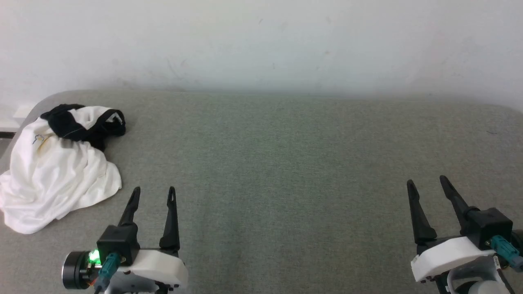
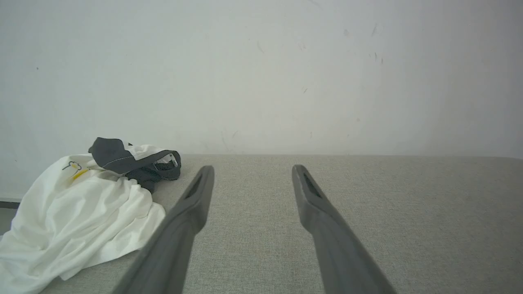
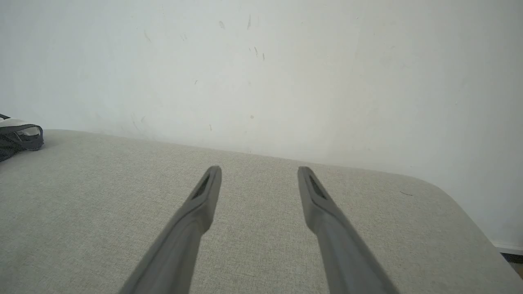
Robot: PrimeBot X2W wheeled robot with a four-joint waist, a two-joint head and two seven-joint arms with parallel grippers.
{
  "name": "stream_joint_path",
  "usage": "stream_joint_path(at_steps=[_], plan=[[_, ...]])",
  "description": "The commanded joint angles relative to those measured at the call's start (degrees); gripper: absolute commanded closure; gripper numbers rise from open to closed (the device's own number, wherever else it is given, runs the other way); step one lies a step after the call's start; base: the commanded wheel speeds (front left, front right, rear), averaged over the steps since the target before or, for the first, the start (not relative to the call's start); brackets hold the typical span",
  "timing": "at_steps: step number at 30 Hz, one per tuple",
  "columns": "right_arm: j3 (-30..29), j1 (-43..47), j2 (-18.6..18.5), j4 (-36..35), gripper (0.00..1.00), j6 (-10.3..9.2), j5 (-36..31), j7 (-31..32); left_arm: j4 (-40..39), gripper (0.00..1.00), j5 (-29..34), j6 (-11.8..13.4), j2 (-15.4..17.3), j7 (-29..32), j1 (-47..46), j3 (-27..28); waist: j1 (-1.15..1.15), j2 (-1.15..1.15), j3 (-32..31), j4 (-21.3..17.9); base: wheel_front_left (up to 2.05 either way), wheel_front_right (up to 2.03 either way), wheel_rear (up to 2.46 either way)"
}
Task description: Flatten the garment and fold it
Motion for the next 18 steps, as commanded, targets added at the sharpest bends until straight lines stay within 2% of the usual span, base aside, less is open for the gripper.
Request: stream_joint_path(at_steps=[1, 18], plan=[[0.25, 0.47, 0.11, 0.36, 0.00, -0.02, 0.39, -0.68, -0.42, 0.00, -0.36, 0.27, -0.06, -0.83, 1.03, 0.15, 0.00, 0.00, 0.04, 0.99, 0.00, 0.00, 0.00], [2.77, 0.02, 0.14, 2.30, 0.00, -0.03, -0.08, -2.71, -0.35, 0.00, -0.95, 0.19, -0.08, -2.87, 1.91, 0.68, 0.00, 0.00, -0.17, 6.94, 0.00, 0.00, 0.00]])
